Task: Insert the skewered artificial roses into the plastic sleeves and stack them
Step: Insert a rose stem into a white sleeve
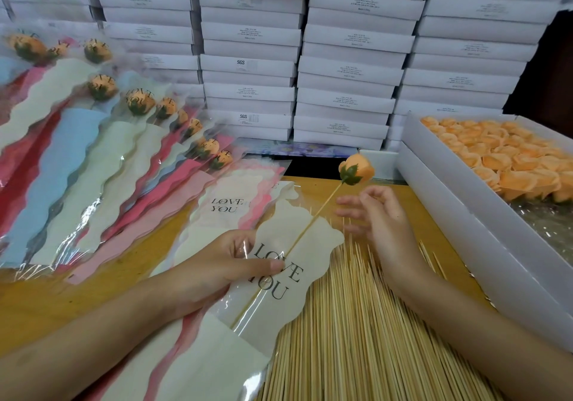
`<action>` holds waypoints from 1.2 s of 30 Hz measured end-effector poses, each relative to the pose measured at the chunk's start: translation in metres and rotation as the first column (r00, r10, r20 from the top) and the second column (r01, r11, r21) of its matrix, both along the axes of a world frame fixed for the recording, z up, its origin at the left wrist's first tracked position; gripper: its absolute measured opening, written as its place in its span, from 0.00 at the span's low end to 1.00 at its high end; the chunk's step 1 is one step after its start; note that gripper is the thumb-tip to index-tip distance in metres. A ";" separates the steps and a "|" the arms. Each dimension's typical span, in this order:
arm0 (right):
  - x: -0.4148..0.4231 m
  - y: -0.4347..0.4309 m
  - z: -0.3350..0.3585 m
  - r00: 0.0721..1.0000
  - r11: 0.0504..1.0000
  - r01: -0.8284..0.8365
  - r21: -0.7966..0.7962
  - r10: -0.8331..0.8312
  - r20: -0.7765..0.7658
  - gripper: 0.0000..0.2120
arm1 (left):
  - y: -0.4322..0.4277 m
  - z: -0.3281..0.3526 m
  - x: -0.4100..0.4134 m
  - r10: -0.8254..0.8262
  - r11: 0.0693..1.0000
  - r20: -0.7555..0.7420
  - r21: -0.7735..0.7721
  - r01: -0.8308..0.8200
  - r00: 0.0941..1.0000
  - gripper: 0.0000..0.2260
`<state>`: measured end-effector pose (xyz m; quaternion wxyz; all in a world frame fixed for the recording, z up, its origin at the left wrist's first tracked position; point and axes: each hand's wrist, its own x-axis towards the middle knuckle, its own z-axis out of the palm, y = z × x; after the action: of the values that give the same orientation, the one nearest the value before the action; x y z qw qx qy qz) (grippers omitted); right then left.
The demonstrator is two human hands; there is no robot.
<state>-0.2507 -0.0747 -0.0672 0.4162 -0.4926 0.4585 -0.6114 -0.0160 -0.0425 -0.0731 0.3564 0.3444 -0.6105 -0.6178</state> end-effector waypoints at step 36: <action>-0.001 0.002 -0.005 0.987 0.996 -0.093 -0.017 0.090 -0.134 0.06 | 0.005 0.003 -0.001 -0.036 0.999 0.091 0.012 0.035 0.995 0.07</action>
<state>-0.2517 -0.0724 -0.0719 0.4066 -0.5576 0.4552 -0.5627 -0.0171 -0.0378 -0.0705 0.3154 0.3632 -0.6290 -0.6107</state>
